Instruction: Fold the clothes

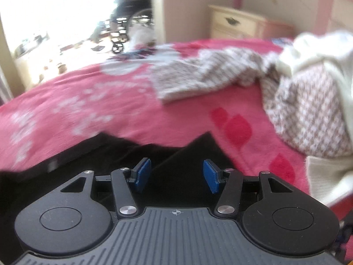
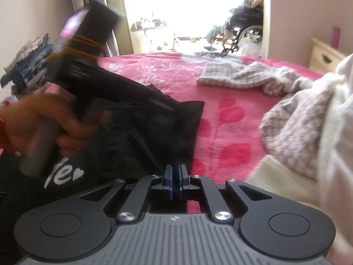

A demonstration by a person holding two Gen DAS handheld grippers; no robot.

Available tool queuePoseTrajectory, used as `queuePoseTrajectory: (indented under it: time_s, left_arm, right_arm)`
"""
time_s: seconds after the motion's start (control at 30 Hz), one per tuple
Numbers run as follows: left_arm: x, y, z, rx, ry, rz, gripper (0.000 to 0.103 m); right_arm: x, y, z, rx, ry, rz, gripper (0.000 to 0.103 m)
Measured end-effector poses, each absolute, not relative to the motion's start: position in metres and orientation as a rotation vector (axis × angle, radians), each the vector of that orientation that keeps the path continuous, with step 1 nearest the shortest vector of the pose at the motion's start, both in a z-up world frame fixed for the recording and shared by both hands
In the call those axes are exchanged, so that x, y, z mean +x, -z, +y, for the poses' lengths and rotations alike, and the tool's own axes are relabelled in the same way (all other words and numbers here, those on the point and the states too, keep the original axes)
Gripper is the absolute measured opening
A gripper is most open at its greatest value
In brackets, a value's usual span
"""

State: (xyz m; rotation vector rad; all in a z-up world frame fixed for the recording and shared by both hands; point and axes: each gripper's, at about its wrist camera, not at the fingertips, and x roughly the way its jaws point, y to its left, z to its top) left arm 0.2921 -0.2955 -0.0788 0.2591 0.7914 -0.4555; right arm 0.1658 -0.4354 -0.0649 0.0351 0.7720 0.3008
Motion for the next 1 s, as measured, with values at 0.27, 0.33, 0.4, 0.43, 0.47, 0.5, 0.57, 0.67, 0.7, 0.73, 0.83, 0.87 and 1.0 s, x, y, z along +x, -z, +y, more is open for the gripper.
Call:
queuePoseTrajectory:
  time_s: [0.27,0.33,0.4,0.43,0.47,0.5,0.57,0.67,0.7,0.73,0.83,0.87,1.0]
  left_arm:
    - [0.317,0.09,-0.303,0.214,0.431,0.828,0.053]
    - [0.315,0.09,-0.303,0.232,0.446,0.821,0.054]
    - [0.315,0.09,-0.302,0.235,0.456,0.819,0.054]
    - [0.316,0.09,-0.302,0.231,0.46,0.821,0.054]
    - [0.316,0.089,-0.302,0.23,0.463,0.824,0.054]
    - [0.316,0.089,-0.302,0.23,0.465,0.825,0.054]
    - [0.316,0.089,-0.301,0.233,0.468,0.828,0.053]
    - [0.318,0.089,-0.301,0.237,0.472,0.834,0.054]
    - [0.318,0.089,-0.301,0.236,0.473,0.837,0.054]
    - [0.318,0.088,-0.301,0.235,0.475,0.839,0.054]
    - [0.318,0.089,-0.299,0.232,0.481,0.838,0.054]
    - [0.318,0.089,-0.299,0.231,0.482,0.838,0.054]
    - [0.319,0.09,-0.298,0.218,0.485,0.839,0.054]
  right_arm:
    - [0.162,0.069,-0.431,-0.003,-0.497,0.827,0.008]
    - [0.155,0.062,-0.428,-0.038,-0.547,0.805,0.008]
    - [0.147,0.056,-0.426,-0.073,-0.597,0.782,0.008]
    - [0.144,0.053,-0.423,-0.099,-0.616,0.765,0.008]
    - [0.144,0.051,-0.415,-0.149,-0.622,0.739,0.008]
    - [0.144,0.05,-0.405,-0.211,-0.63,0.713,0.009]
    - [0.141,0.052,-0.386,-0.347,-0.646,0.661,0.026]
    - [0.138,0.059,-0.363,-0.523,-0.695,0.595,0.034]
    - [0.139,0.062,-0.358,-0.558,-0.71,0.583,0.034]
    - [0.14,0.064,-0.354,-0.569,-0.719,0.586,0.034]
    - [0.148,0.07,-0.353,-0.518,-0.731,0.639,0.01]
    - [0.15,0.069,-0.356,-0.48,-0.739,0.654,0.008]
    - [0.156,0.07,-0.37,-0.286,-0.807,0.729,0.004]
